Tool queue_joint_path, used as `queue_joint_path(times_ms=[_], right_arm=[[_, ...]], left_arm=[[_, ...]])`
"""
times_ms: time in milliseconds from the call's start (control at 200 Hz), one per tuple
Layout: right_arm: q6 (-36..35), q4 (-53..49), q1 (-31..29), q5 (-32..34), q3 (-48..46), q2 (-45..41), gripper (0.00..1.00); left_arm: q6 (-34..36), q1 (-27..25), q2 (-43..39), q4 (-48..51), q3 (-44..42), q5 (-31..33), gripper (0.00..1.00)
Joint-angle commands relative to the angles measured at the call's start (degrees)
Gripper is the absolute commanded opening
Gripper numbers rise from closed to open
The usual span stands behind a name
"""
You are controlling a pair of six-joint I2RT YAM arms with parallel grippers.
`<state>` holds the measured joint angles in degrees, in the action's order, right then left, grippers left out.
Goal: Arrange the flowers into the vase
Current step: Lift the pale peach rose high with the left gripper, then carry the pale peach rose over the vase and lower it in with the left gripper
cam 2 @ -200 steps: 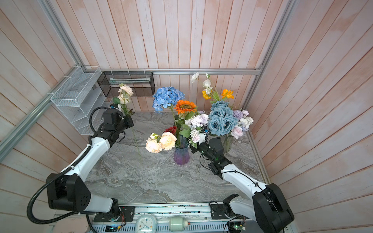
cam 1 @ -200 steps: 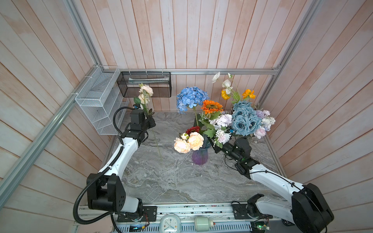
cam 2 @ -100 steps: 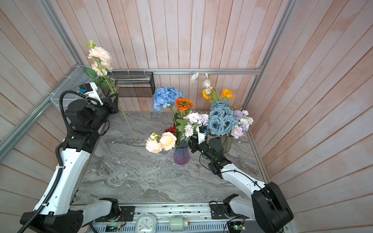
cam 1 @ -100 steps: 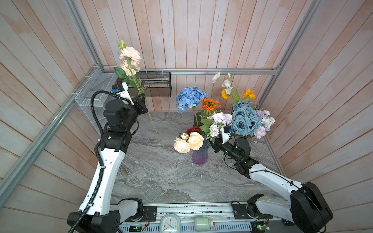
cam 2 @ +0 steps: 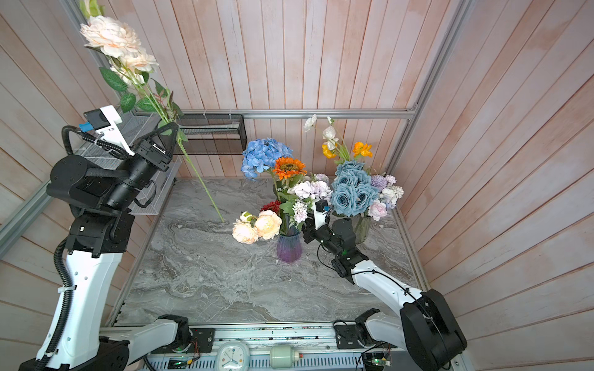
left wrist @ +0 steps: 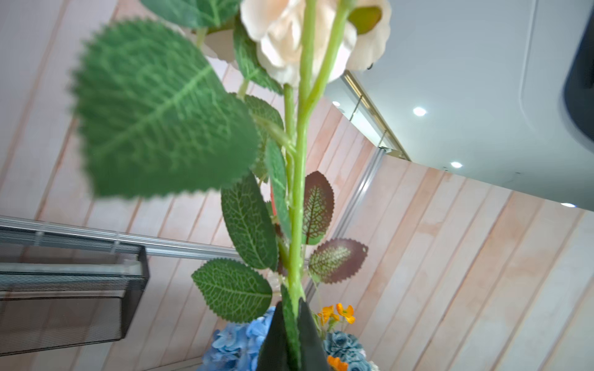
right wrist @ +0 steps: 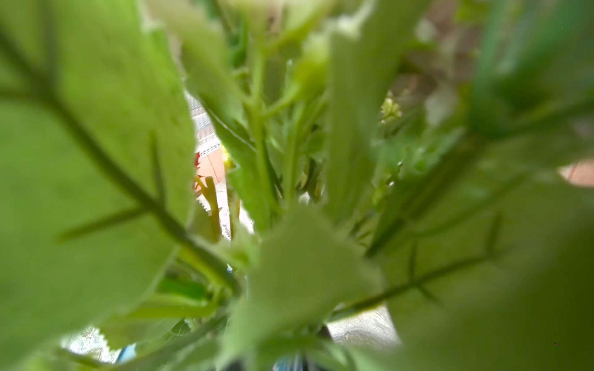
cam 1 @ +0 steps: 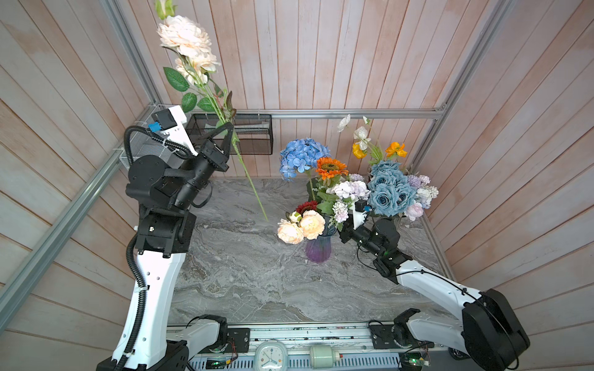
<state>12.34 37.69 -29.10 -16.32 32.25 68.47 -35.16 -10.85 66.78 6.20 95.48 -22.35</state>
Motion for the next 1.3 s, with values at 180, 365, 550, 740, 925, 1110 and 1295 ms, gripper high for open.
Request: queue_joint_path(times_ms=[180,365,550,740,925,1110,1295], right_arm=[[-3.2,-4.1,-0.3,0.9,0.6,1.0,0.12],[-2.4,-4.1,-0.3,0.4,0.9,1.4,0.11],[-2.1,-4.0,-0.3,0.3,0.9,1.6,0.11],[-1.8,-3.8,-0.3,0.4,0.7,1.9,0.11],[-1.7,-3.7,-0.3,0.3,0.5,1.9,0.11],[-1.4,-3.2,-0.3,0.3,0.2,1.9,0.11],[-1.1,-2.7,-0.4,0.2,-0.3,1.8,0.11]], left_arm=[[-10.0,-5.6,-0.7,-19.7,-2.7,-7.1,0.0],[-9.7,-8.3,4.5,-17.8,6.9,-9.5,0.0],[-11.8,-10.3,9.5,-18.7,11.7,-12.3,0.0],[-11.2,-16.5,11.1,-27.4,6.2,-9.8,0.0],[-9.1,-21.5,13.9,-31.7,3.9,-8.1,0.0],[-6.7,-25.3,17.6,-32.9,3.9,-7.3,0.0],[7.9,-30.9,17.8,-34.2,-0.7,-2.4,0.0]])
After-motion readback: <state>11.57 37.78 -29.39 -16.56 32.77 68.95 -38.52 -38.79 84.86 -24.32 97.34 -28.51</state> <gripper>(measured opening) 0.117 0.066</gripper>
